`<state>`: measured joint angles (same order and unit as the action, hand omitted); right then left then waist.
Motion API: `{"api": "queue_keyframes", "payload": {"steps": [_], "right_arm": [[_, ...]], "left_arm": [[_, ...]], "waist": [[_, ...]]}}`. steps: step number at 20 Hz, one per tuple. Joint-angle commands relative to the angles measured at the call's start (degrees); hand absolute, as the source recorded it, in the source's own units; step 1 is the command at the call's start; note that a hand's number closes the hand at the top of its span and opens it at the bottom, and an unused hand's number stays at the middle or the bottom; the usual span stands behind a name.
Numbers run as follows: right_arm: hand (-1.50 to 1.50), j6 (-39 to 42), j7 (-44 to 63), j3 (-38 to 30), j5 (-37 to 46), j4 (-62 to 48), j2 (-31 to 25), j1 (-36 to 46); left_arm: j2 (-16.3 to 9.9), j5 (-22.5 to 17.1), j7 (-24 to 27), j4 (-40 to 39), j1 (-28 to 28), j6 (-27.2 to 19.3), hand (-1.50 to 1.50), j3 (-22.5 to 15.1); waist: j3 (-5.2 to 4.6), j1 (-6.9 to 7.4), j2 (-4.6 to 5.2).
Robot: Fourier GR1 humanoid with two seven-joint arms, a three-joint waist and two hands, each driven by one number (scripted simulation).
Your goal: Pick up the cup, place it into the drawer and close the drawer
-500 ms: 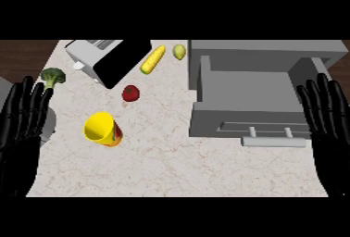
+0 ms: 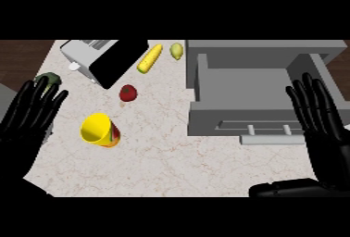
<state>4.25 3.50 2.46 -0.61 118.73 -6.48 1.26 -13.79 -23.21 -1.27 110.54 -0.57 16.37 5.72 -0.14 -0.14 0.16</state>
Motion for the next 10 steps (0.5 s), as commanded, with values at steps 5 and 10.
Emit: {"api": "queue_keyframes", "payload": {"steps": [5, 10], "right_arm": [[-1.50, 3.98, 0.34, -5.18, -5.06, -7.82, -2.43, 4.64], [-1.50, 2.33, 2.16, -2.06, -1.88, -9.32, -0.73, 9.09]], "left_arm": [[-1.36, -6.06, 2.45, -16.62, -4.10, 8.63, -1.50, 3.86], [-4.15, -1.73, 6.20, -32.27, -11.83, 11.18, -1.50, 6.32]], "waist": [[0.13, 0.02, -0.05], [0.10, -0.21, 0.04]]}}
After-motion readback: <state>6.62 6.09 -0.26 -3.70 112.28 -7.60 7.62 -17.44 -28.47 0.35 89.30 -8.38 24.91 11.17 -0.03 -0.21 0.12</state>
